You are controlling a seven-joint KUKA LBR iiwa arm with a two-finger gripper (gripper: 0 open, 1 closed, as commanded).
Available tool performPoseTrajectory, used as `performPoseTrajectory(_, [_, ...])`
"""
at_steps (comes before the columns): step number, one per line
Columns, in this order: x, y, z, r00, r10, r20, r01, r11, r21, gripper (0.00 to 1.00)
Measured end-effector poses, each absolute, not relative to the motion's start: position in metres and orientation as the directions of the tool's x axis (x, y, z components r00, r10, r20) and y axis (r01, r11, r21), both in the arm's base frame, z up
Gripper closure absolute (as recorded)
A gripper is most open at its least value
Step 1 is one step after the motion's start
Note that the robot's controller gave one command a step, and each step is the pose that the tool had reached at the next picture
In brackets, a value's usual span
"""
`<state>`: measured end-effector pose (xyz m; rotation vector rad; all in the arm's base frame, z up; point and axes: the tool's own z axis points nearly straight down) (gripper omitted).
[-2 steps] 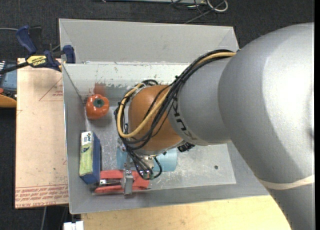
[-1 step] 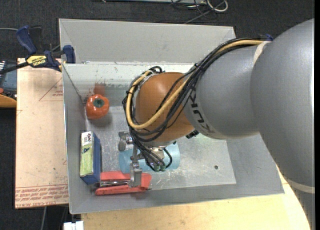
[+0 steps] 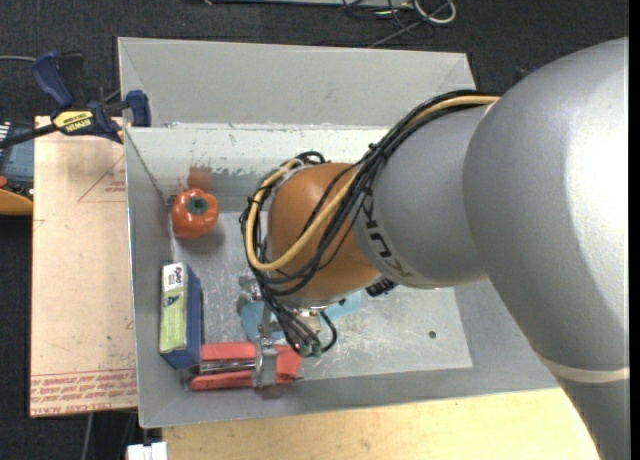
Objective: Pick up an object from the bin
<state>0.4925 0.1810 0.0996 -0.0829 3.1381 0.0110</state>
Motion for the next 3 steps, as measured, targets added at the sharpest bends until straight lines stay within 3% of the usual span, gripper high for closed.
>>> performPoseTrajectory(1, [0.4856, 0.1758, 0.0723, -0.998, -0.066, -0.015, -0.066, 0.998, 0.013, 0.0])
performPoseTrajectory(2, [0.4868, 0.1757, 0.073, -0.995, -0.1, -0.017, -0.1, 0.995, 0.012, 1.0])
performPoseTrajectory(3, [0.487, 0.1757, 0.073, -0.994, -0.108, -0.017, -0.108, 0.994, 0.012, 1.0])
